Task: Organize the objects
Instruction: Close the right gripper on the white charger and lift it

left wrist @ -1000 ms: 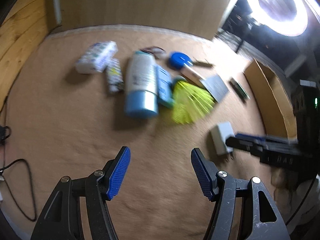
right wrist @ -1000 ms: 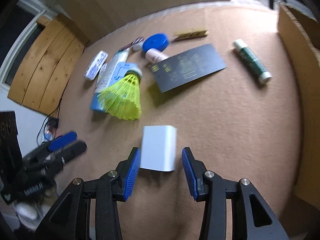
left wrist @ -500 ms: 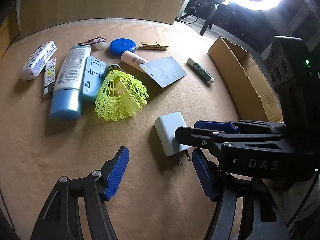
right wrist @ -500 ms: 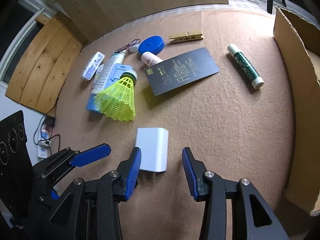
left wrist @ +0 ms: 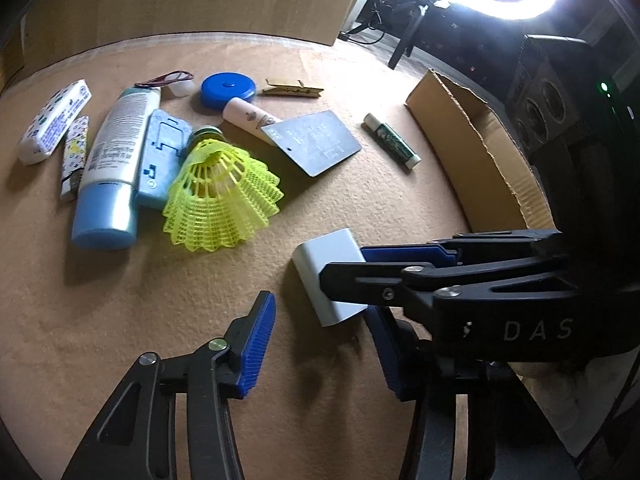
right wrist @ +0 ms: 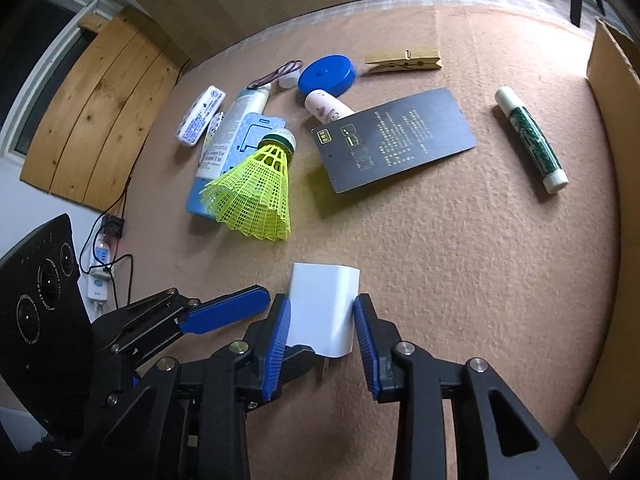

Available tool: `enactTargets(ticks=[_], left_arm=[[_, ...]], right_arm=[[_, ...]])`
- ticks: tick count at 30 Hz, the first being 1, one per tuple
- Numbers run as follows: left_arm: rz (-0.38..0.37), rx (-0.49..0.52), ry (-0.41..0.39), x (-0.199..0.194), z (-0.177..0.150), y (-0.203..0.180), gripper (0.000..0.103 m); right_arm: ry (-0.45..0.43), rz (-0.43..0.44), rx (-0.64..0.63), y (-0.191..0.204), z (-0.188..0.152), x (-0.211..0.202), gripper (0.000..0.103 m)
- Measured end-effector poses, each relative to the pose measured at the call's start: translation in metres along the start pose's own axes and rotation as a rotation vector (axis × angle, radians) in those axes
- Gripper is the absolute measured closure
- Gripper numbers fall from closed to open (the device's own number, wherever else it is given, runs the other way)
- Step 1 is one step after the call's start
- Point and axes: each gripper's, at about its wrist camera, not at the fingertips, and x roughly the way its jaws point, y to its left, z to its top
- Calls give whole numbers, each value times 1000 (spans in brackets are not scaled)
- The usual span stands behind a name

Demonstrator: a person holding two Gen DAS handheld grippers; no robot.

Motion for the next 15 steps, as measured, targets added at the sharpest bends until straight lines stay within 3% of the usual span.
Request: enactTargets(ticks=[8,15], left_arm=[[-31,8,24,11,-1,-9,55],[0,24,5,9,1,-21,58]], right_arm=[[16,33,23,-3,1,0,73],[4,32,26,-3,-3,-2,76]])
